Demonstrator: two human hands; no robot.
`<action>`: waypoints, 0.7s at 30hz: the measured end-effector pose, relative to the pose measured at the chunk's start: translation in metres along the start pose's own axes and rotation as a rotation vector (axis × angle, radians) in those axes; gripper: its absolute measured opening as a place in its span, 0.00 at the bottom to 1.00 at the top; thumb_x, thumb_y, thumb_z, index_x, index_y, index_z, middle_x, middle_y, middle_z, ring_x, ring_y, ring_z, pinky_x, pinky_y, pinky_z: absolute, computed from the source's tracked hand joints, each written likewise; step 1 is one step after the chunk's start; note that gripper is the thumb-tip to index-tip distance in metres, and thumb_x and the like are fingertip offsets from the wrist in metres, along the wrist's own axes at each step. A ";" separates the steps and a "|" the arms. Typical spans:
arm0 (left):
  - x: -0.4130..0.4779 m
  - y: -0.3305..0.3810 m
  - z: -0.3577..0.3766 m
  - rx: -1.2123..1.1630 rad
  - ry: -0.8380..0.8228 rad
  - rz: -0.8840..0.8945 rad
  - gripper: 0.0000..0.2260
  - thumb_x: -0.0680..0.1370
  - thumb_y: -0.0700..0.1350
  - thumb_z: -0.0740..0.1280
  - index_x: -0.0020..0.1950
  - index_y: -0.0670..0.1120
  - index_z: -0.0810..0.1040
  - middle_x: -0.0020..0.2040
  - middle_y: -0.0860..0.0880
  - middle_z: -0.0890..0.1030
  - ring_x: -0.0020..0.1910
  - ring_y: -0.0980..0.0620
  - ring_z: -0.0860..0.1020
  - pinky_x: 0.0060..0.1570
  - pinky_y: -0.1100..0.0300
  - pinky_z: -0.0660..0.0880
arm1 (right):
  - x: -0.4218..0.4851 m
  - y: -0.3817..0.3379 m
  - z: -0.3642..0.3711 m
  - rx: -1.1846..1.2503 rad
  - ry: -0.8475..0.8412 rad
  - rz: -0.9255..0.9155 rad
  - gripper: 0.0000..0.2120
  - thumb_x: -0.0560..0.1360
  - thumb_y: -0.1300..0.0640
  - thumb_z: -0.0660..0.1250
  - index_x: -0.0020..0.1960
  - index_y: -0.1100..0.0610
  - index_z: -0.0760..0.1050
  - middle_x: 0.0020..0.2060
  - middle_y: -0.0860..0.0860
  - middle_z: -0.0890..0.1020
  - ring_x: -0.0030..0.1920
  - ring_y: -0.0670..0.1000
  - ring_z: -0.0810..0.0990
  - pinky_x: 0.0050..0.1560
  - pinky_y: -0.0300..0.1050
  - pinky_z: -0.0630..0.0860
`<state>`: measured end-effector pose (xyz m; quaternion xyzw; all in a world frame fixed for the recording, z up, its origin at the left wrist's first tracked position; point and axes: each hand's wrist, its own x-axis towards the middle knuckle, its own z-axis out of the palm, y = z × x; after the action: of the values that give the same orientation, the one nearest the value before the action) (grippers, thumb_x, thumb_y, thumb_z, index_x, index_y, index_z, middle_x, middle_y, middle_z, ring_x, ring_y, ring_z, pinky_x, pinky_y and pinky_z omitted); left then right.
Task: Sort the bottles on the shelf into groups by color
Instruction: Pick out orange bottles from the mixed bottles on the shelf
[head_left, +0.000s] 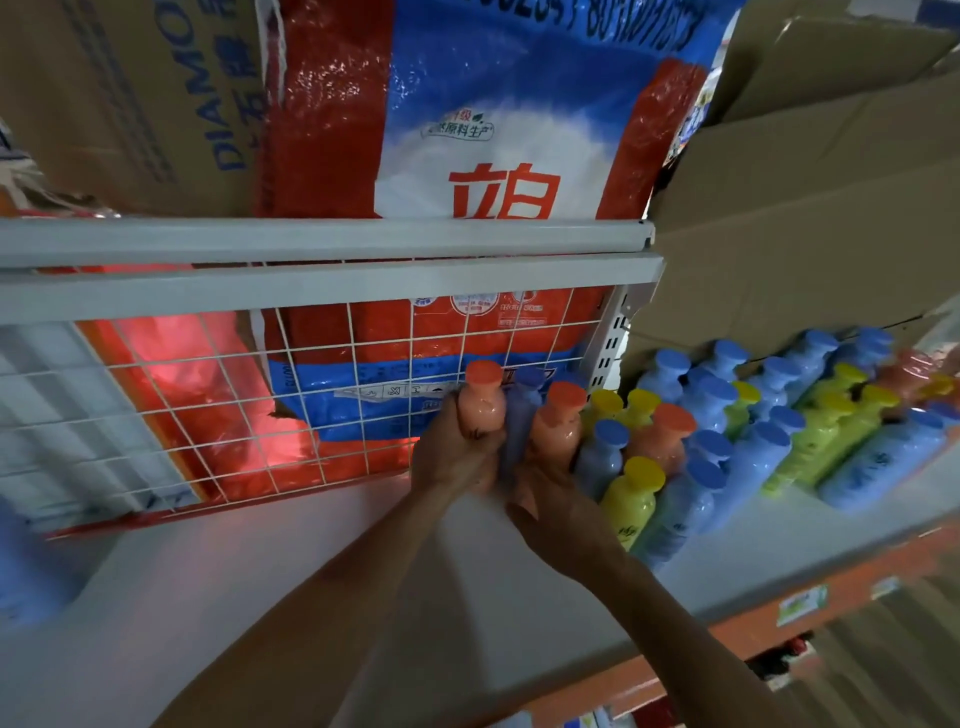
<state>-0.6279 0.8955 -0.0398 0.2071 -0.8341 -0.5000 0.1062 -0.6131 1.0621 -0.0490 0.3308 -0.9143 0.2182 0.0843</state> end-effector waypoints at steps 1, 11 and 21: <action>-0.005 -0.004 -0.005 0.005 0.028 0.001 0.30 0.71 0.59 0.73 0.69 0.59 0.66 0.57 0.53 0.80 0.57 0.47 0.78 0.53 0.54 0.74 | 0.003 0.001 0.004 -0.009 0.001 -0.025 0.22 0.68 0.57 0.76 0.60 0.57 0.76 0.54 0.54 0.81 0.53 0.55 0.81 0.52 0.44 0.77; -0.045 -0.067 -0.089 0.095 0.210 0.033 0.22 0.68 0.65 0.70 0.57 0.59 0.71 0.50 0.59 0.81 0.48 0.55 0.79 0.49 0.51 0.78 | 0.029 -0.054 0.052 -0.008 -0.175 -0.068 0.24 0.79 0.47 0.63 0.72 0.51 0.66 0.69 0.49 0.72 0.69 0.50 0.70 0.67 0.42 0.65; -0.058 -0.121 -0.178 0.081 0.526 -0.126 0.20 0.69 0.60 0.72 0.56 0.59 0.69 0.50 0.56 0.81 0.50 0.49 0.80 0.52 0.49 0.78 | 0.048 -0.107 0.094 0.112 -0.277 -0.144 0.24 0.77 0.49 0.67 0.71 0.52 0.68 0.67 0.48 0.75 0.67 0.51 0.72 0.66 0.46 0.70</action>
<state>-0.4785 0.7313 -0.0594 0.3855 -0.7825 -0.4010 0.2798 -0.5820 0.9187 -0.0817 0.4264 -0.8775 0.2147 -0.0457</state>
